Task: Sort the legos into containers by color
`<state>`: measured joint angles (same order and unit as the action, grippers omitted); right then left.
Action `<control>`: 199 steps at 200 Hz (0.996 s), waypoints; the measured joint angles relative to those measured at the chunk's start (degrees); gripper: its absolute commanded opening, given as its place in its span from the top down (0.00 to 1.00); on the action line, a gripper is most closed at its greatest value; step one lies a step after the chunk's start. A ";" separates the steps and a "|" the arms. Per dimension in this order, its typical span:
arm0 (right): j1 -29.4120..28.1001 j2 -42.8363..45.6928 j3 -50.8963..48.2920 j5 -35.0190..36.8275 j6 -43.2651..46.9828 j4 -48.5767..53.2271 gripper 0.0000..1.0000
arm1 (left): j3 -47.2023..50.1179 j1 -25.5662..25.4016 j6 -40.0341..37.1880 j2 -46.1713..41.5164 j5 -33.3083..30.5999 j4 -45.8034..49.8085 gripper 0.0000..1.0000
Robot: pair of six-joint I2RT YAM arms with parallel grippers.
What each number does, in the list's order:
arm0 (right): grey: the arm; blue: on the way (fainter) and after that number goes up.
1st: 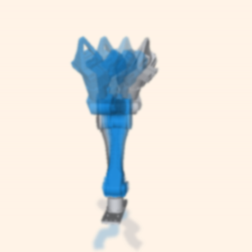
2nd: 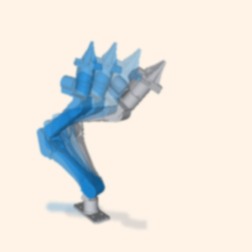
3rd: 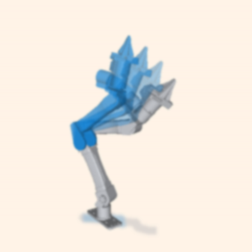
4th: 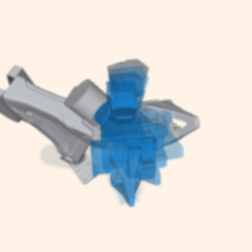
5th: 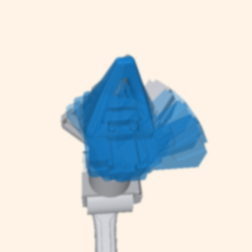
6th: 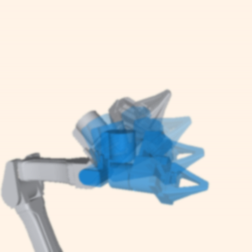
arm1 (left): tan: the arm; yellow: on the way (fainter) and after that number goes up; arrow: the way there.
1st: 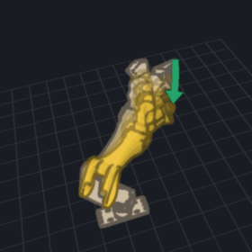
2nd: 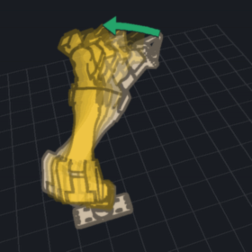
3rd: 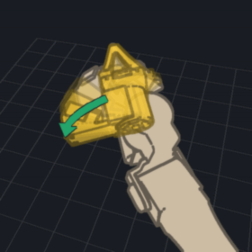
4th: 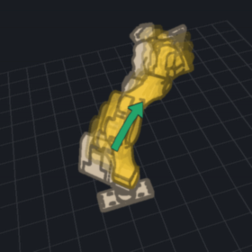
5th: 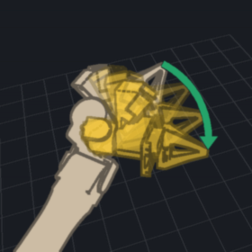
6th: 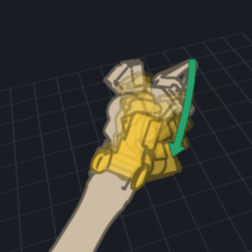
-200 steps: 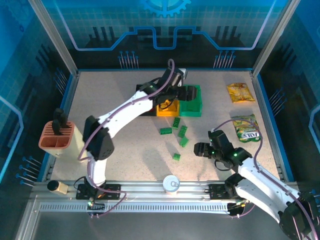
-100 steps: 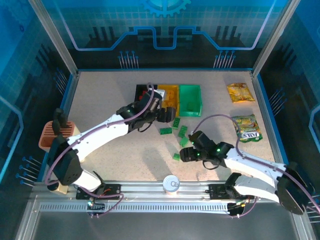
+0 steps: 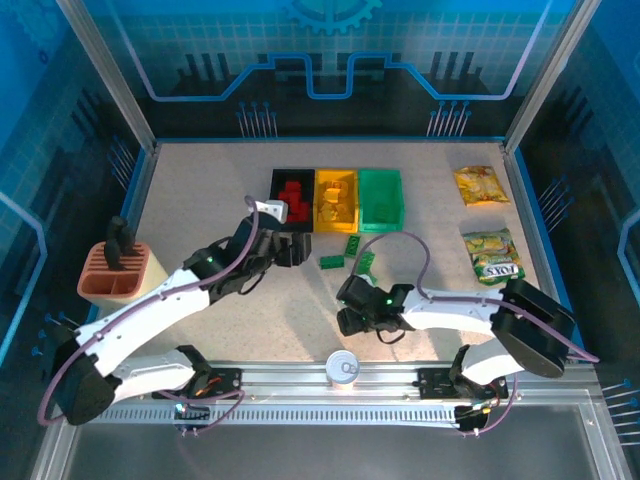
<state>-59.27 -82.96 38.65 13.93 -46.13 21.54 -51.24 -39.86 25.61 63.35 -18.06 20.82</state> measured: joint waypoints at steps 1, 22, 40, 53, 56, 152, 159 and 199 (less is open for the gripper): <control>0.00 -0.13 0.13 0.09 -0.04 0.13 0.35 | 0.17 0.02 0.00 -0.26 -0.09 0.02 0.19; -0.50 -3.87 4.07 2.49 -1.53 4.90 0.55 | 2.73 0.42 0.63 -3.82 -0.74 0.72 0.19; -1.01 -6.73 7.43 4.17 -2.47 6.95 0.65 | 4.48 0.76 1.36 -5.99 -1.29 1.40 0.18; -1.51 -8.04 9.44 5.07 -2.54 6.88 0.70 | 6.03 1.01 1.53 -7.58 -1.73 1.88 0.18; -1.60 -8.17 9.77 5.18 -2.29 6.88 0.71 | 6.36 1.07 1.55 -7.93 -1.75 2.08 0.18; -2.23 -6.84 18.40 8.83 1.44 10.99 0.52 | 13.64 1.16 4.52 -15.50 -2.75 6.03 0.19; -2.14 -6.84 19.12 9.07 1.88 11.26 0.49 | 14.14 1.18 4.68 -16.00 -2.75 6.29 0.19; -1.64 -8.24 21.73 9.64 3.54 13.14 0.37 | 16.17 1.25 6.03 -19.12 -2.75 7.82 0.19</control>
<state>-60.90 -91.20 60.38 23.57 -42.59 34.68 -35.07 -38.61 31.64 44.23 -20.82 28.64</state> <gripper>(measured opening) 0.617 0.815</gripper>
